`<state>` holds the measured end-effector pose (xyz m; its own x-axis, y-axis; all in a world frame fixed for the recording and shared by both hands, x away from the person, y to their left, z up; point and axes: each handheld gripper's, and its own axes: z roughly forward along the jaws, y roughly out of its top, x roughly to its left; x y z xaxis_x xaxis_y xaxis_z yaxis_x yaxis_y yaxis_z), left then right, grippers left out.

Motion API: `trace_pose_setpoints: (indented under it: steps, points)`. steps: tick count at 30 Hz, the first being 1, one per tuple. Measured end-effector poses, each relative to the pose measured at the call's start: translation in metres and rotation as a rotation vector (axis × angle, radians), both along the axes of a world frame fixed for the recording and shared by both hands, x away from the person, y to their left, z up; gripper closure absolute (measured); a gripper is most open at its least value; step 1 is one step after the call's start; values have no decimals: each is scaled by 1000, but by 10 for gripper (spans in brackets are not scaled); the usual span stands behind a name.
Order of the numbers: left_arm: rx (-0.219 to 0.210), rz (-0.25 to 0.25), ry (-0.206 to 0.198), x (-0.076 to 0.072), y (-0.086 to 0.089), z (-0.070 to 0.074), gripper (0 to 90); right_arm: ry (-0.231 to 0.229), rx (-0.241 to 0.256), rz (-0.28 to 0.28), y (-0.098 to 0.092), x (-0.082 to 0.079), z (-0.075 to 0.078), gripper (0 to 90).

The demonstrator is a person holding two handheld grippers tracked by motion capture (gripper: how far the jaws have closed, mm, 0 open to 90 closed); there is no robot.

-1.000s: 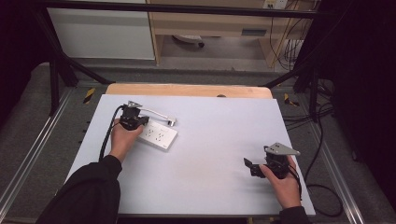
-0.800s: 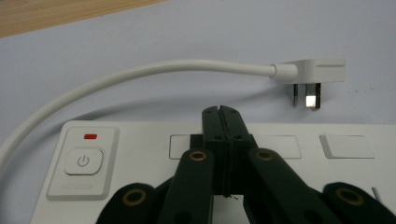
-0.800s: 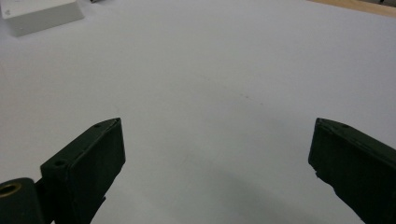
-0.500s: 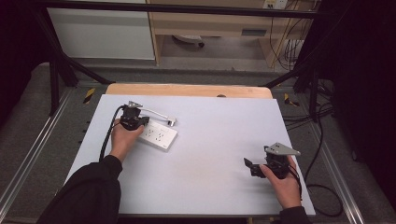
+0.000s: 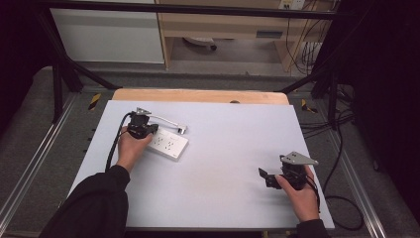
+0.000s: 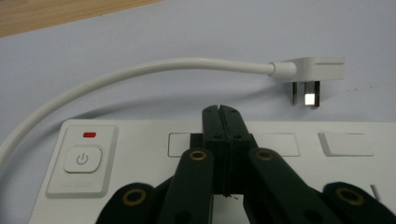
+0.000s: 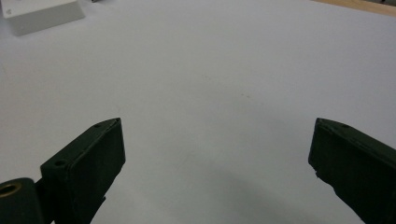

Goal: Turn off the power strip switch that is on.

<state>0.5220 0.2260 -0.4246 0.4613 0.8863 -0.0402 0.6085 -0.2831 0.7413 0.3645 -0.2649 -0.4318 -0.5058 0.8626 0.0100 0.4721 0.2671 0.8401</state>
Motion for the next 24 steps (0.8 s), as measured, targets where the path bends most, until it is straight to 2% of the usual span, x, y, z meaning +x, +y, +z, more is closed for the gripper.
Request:
trace_pose_setpoints:
  steps: [24]
  points:
    - [0,-1,-6,-1,0,-1,900,-2,-1,2,1,0,0,42]
